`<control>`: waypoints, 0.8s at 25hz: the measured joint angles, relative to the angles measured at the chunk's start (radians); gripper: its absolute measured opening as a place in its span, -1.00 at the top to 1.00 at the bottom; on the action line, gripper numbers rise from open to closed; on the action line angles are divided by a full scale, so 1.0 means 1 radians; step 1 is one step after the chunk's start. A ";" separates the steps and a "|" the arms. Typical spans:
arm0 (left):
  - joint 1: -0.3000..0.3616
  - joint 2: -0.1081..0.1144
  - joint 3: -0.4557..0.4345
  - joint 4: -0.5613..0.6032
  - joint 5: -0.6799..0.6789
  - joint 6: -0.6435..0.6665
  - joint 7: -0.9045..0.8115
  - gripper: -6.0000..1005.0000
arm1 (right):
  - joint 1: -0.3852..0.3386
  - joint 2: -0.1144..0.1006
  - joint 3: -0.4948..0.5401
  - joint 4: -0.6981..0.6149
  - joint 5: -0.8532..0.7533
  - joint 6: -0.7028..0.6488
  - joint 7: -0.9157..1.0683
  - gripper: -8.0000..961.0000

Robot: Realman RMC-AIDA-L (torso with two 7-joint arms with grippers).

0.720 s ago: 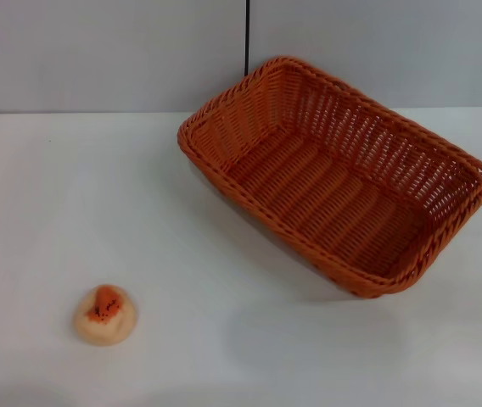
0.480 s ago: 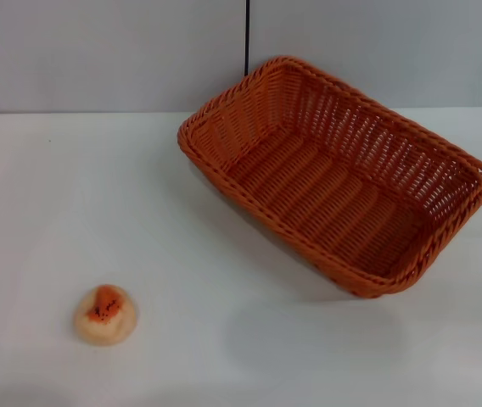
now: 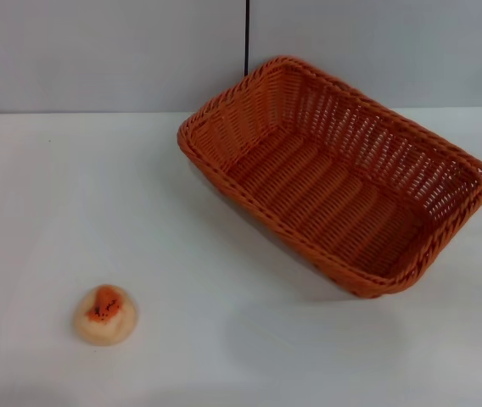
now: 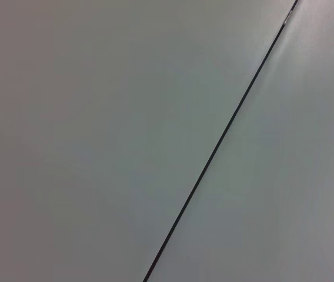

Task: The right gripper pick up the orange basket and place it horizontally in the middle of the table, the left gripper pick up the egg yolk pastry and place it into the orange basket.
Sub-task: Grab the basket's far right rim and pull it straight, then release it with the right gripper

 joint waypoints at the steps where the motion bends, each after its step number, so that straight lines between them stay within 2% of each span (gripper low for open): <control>1: 0.001 0.000 0.000 0.000 0.000 0.000 0.000 -0.66 | -0.011 -0.015 -0.070 -0.083 -0.032 -0.011 0.104 0.18; 2: 0.002 0.000 0.001 0.000 0.001 0.000 0.000 -0.66 | -0.011 -0.015 -0.070 -0.083 -0.032 -0.011 0.104 0.18; 5: 0.004 0.000 0.001 0.000 0.002 0.000 0.000 -0.66 | -0.008 -0.048 -0.124 -0.214 -0.152 -0.068 0.274 0.18; 6: 0.005 0.000 0.001 0.000 0.002 0.000 0.000 -0.66 | 0.012 -0.069 -0.127 -0.313 -0.265 -0.135 0.382 0.18; 7: 0.005 0.000 0.002 0.000 0.002 0.000 0.000 -0.66 | 0.012 -0.069 -0.127 -0.313 -0.265 -0.135 0.382 0.18; 10: 0.005 -0.001 0.007 0.000 0.003 -0.001 -0.001 -0.66 | 0.053 -0.089 -0.124 -0.491 -0.414 -0.239 0.527 0.18; 11: 0.005 -0.002 0.009 0.000 0.003 -0.001 -0.001 -0.66 | 0.081 -0.098 -0.129 -0.604 -0.499 -0.287 0.615 0.18; 13: 0.005 -0.002 0.011 0.000 0.003 -0.002 -0.001 -0.66 | 0.094 -0.102 -0.131 -0.653 -0.535 -0.305 0.651 0.18; 16: 0.008 -0.004 0.018 -0.001 0.003 -0.003 -0.001 -0.66 | 0.163 -0.124 -0.135 -0.785 -0.663 -0.363 0.772 0.18; 20: 0.014 -0.005 0.018 -0.005 0.003 -0.003 -0.001 -0.66 | 0.213 -0.139 -0.140 -0.820 -0.743 -0.377 0.835 0.18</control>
